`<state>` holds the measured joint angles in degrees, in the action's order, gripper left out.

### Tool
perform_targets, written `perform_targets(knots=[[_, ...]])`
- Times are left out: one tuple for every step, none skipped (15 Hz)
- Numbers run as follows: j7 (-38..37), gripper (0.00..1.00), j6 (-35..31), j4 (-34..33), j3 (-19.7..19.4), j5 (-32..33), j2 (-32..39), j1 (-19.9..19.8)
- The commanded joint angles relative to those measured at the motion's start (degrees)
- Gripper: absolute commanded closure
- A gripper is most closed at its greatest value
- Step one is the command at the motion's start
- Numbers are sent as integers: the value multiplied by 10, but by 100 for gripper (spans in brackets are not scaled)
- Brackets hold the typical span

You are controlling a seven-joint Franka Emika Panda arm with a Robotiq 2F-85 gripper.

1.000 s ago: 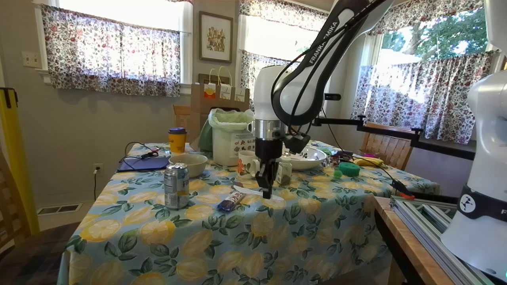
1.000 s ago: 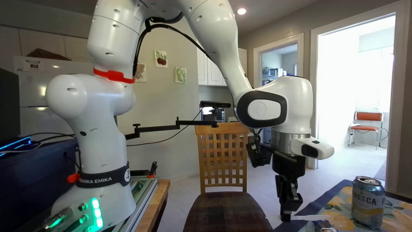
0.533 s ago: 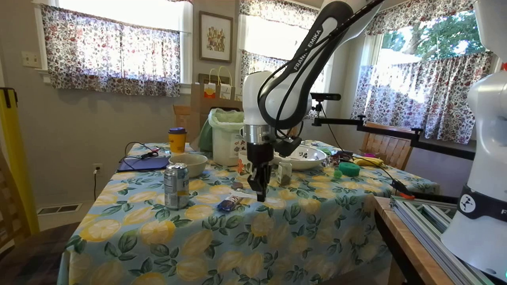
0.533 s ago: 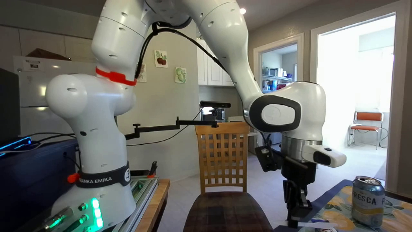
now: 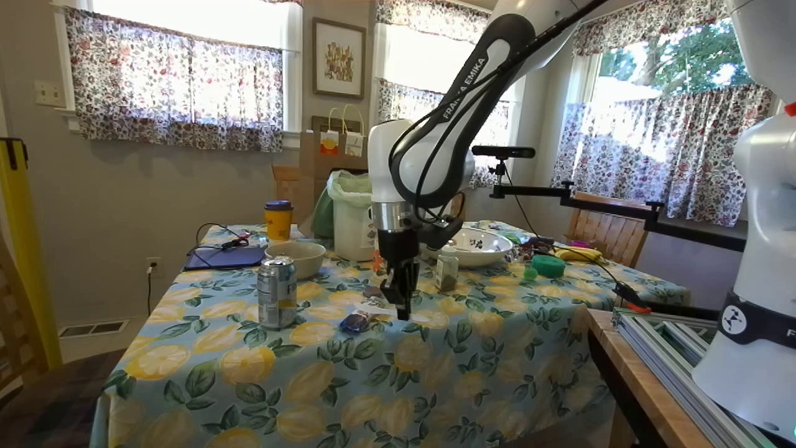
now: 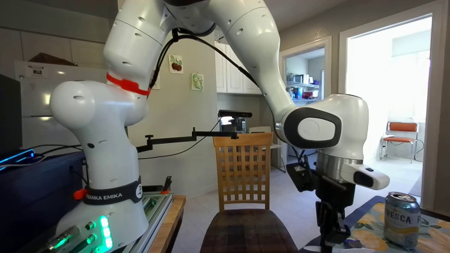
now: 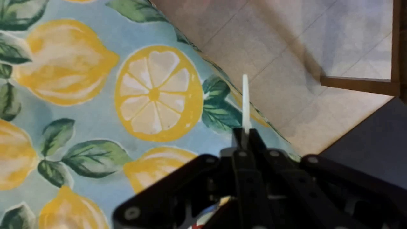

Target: Cut the snack with the plastic knife

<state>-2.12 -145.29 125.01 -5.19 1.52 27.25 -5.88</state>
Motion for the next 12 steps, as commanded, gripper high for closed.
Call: perform_targets(knots=[[3, 99, 39, -43, -4, 2, 23, 2], [0, 99, 51, -50, -5, 3, 25, 3], [-2, 99, 58, -54, -6, 5, 28, 4], [-2, 99, 64, -57, -7, 6, 29, 4], [-4, 99, 68, -58, -8, 8, 30, 5], [-6, 99, 71, -58, -10, 11, 30, 6], [-6, 99, 71, -55, -12, 12, 28, 6], [-5, 99, 74, -55, -12, 11, 26, 5], [-7, 99, 77, -53, -13, 12, 23, 5], [-7, 99, 79, -52, -13, 11, 22, 5], [-7, 99, 78, -52, -13, 11, 20, 6], [-8, 99, 78, -55, -12, 10, 21, 6]])
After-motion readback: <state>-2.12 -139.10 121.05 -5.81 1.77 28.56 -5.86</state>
